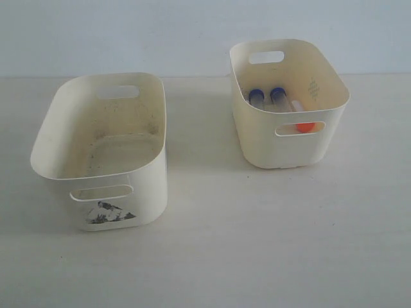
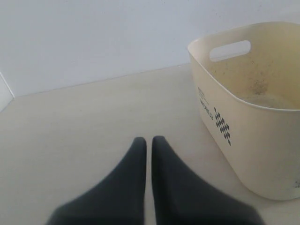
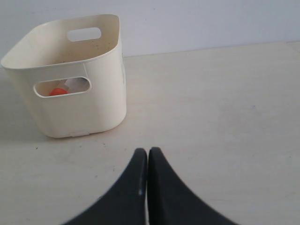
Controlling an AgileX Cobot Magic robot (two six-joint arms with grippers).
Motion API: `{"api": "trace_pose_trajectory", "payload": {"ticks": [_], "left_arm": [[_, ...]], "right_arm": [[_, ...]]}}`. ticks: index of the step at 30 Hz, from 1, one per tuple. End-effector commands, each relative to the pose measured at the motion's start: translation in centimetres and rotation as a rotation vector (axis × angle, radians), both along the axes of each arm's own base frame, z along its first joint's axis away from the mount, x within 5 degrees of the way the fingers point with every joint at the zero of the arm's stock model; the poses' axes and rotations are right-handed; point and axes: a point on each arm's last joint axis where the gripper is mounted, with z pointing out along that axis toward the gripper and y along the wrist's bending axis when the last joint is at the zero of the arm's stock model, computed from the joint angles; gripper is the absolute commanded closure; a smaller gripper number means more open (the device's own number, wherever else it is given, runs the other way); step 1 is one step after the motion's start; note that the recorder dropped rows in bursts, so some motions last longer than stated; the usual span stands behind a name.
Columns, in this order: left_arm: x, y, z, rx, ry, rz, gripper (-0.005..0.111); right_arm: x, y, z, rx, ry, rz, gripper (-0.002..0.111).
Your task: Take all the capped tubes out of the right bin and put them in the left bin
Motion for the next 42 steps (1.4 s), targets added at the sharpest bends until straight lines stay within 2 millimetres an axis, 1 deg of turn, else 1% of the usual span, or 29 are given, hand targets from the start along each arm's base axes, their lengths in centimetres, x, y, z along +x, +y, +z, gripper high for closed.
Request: {"api": "trace_pose_trajectory", "payload": {"ticks": [1, 26, 29, 32, 36, 42], "left_arm": [[0.0, 0.0, 0.2, -0.017, -0.01, -0.001, 0.102], [0.0, 0.0, 0.2, -0.017, -0.01, -0.001, 0.102], [0.0, 0.0, 0.2, -0.017, -0.01, -0.001, 0.102], [0.0, 0.0, 0.2, -0.017, -0.01, -0.001, 0.102], [0.0, 0.0, 0.2, -0.017, -0.01, -0.001, 0.102], [0.0, 0.0, 0.2, -0.017, -0.01, -0.001, 0.102]], "right_arm": [[0.0, 0.0, 0.1, -0.001, -0.01, -0.006, 0.108], [0.0, 0.0, 0.1, -0.015, -0.013, -0.003, 0.108], [0.0, -0.1, 0.4, -0.018, -0.043, -0.007, 0.108], [0.2, -0.2, 1.5, -0.03, -0.164, -0.023, 0.108], [0.1, -0.5, 3.8, -0.05, -0.416, -0.056, 0.108], [-1.1, -0.8, 6.8, -0.083, -0.767, -0.101, 0.108]]}}
